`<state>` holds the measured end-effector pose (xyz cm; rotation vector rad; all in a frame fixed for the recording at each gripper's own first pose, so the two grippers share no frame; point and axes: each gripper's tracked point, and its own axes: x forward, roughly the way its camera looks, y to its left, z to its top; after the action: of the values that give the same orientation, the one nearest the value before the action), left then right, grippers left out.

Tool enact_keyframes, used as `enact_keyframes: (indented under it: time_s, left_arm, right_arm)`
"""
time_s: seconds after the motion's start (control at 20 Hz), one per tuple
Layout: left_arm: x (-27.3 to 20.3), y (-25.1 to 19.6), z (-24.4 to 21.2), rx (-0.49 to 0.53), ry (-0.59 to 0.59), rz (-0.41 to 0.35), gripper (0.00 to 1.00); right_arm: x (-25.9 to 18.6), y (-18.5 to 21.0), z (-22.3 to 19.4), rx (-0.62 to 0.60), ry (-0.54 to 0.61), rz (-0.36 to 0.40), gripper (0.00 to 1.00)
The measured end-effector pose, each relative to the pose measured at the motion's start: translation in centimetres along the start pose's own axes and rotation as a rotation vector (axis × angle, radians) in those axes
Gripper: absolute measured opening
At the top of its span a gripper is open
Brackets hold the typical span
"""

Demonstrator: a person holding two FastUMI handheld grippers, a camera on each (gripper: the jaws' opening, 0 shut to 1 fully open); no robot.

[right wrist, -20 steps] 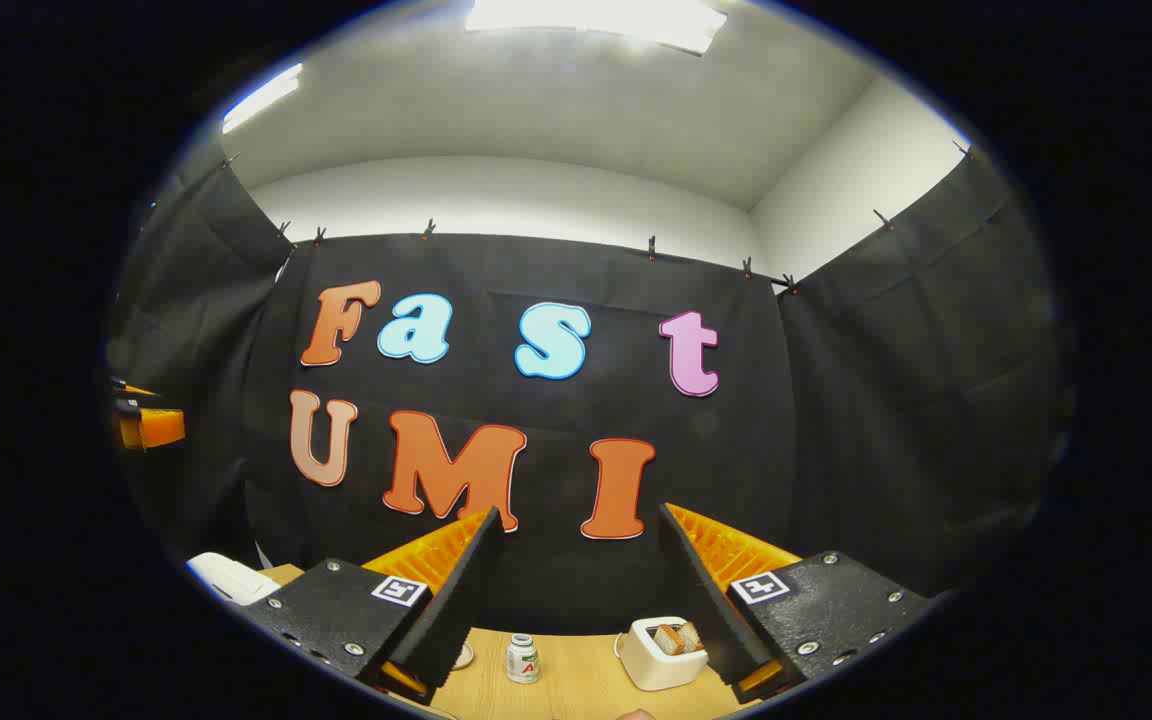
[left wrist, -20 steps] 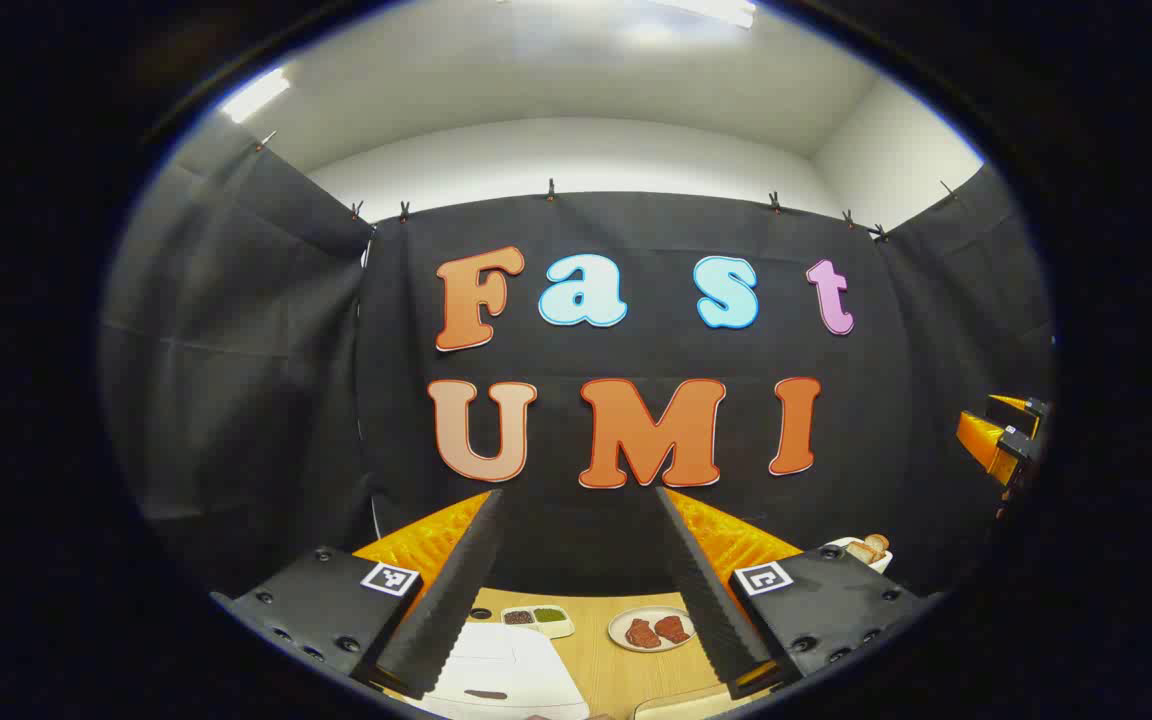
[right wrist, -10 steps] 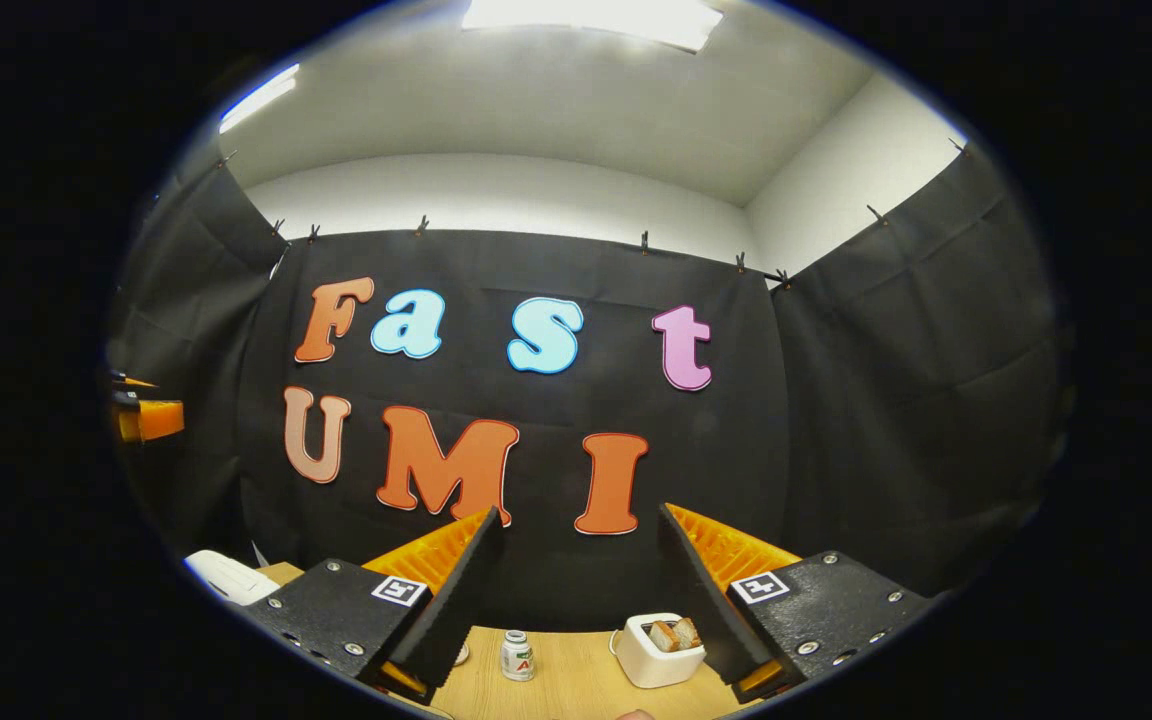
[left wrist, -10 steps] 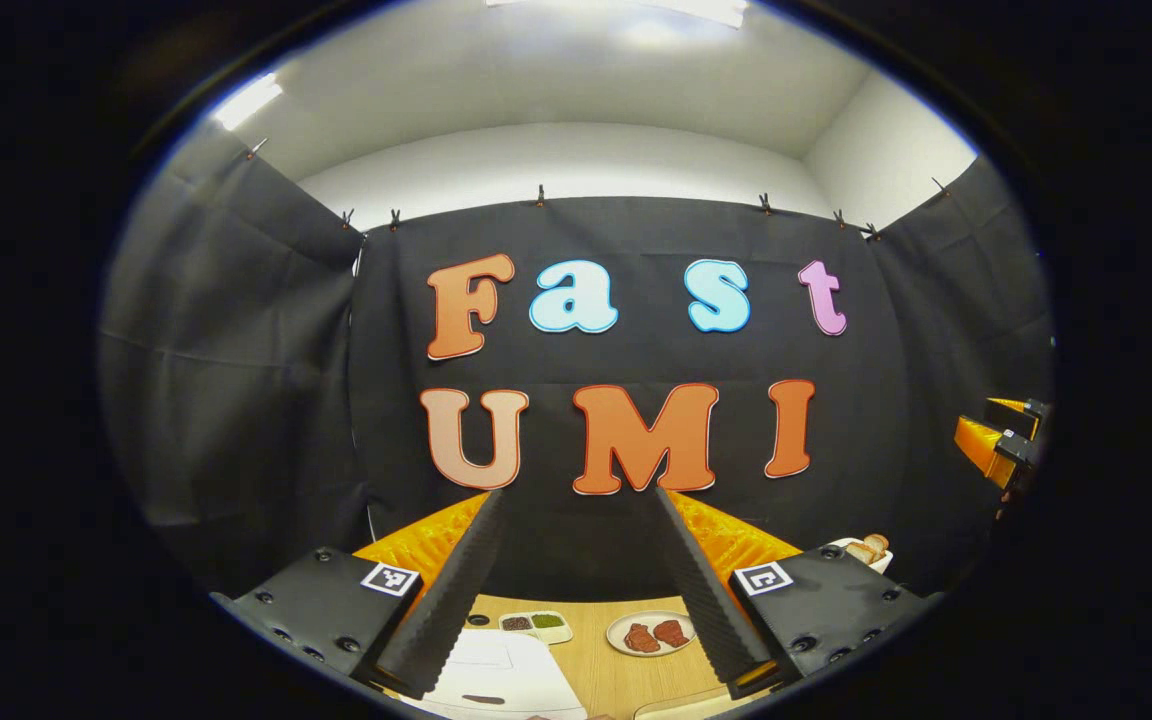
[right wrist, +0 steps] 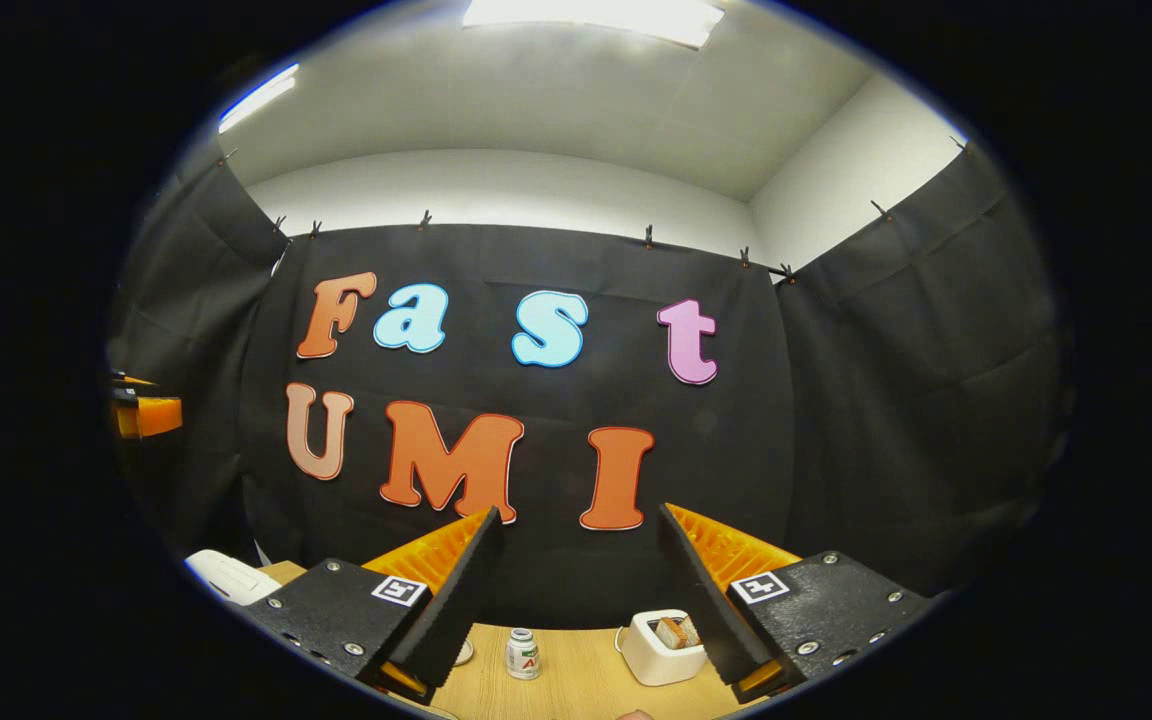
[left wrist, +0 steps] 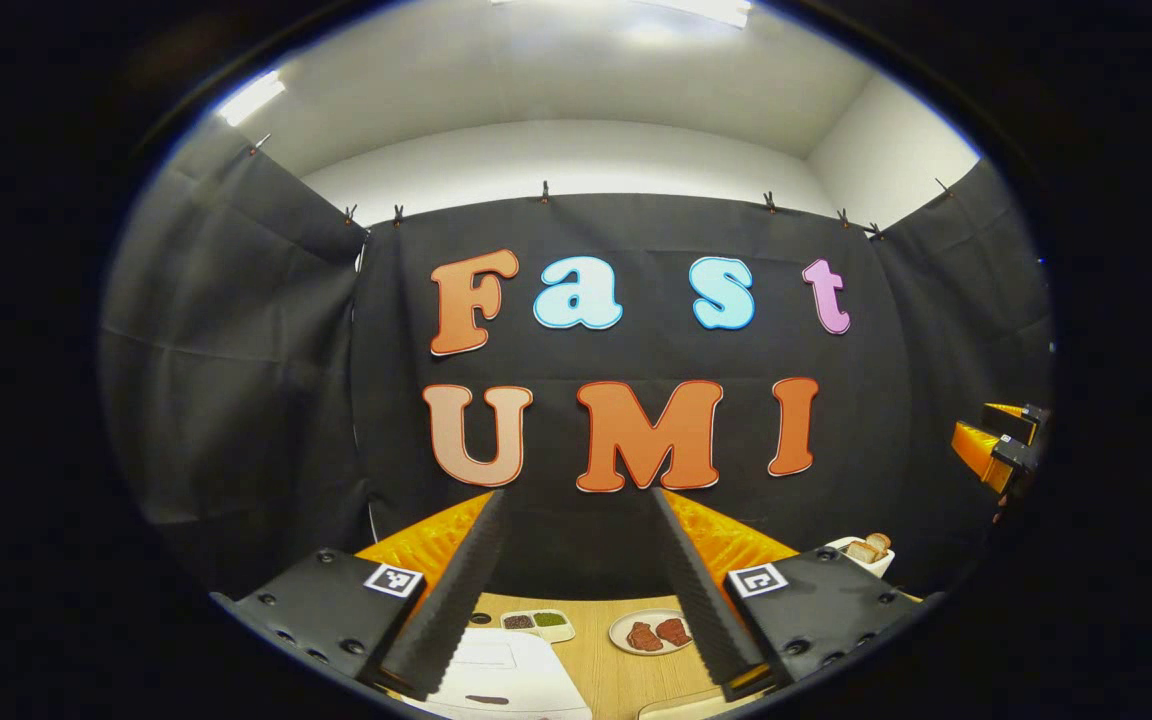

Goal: Close the left gripper, press the button to open the rice cooker; take a wooden spoon from the chopstick holder with the right hand, scoop a spoonful of rice and pour it into the rice cooker, then put the wooden spoon back into the chopstick holder.

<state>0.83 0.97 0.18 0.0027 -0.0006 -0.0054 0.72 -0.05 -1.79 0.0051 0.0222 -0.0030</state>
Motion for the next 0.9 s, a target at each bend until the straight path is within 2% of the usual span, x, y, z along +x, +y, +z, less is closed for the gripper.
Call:
enact_keyframes:
  time_s: [0.1,0.2,0.3,0.35,0.4,0.45,0.5,0.6,0.8,0.85,0.9]
  left_arm:
    - [0.3,0.6,-0.5,0.005,0.016,0.018,0.6]
    - [0.4,2.9,-1.3,0.029,0.044,0.104,0.34]
    - [0.7,2.5,-2.7,0.002,0.091,0.082,0.08]
    - [1.0,2.4,-3.4,-0.007,0.115,0.075,0.13]
    - [1.1,3.5,-4.1,-0.004,0.138,0.118,0.07]
    - [1.2,4.8,-5.0,0.001,0.175,0.162,0.08]
    - [1.0,5.4,-6.3,-0.016,0.216,0.168,0.1]
    - [1.2,5.2,-8.7,-0.073,0.302,0.154,0.06]
    - [1.4,6.7,-14.0,-0.136,0.491,0.158,0.06]
    - [1.4,7.0,-15.4,-0.164,0.544,0.161,0.06]
    - [1.1,6.6,-16.8,-0.204,0.595,0.145,0.06]
  right_arm:
    - [0.1,0.3,-0.4,0.0,0.008,0.003,0.95]
    - [0.2,0.4,-0.4,0.0,0.009,0.003,0.95]
    - [0.2,0.3,-0.6,-0.002,0.008,0.001,0.95]
    - [0.3,0.4,-0.8,-0.004,0.01,-0.003,0.95]
    - [0.3,0.4,-1.0,-0.005,0.014,-0.004,0.95]
    - [0.3,0.3,-1.3,-0.006,0.019,-0.007,0.95]
    - [0.2,0.4,-1.5,-0.006,0.026,-0.007,0.95]
    - [0.2,0.4,-1.8,-0.008,0.035,-0.012,0.95]
    - [-0.3,0.2,-3.1,-0.024,0.065,-0.029,0.95]
    - [-0.3,0.2,-3.5,-0.027,0.075,-0.034,0.97]
    - [-0.6,0.1,-3.9,-0.031,0.085,-0.039,0.95]
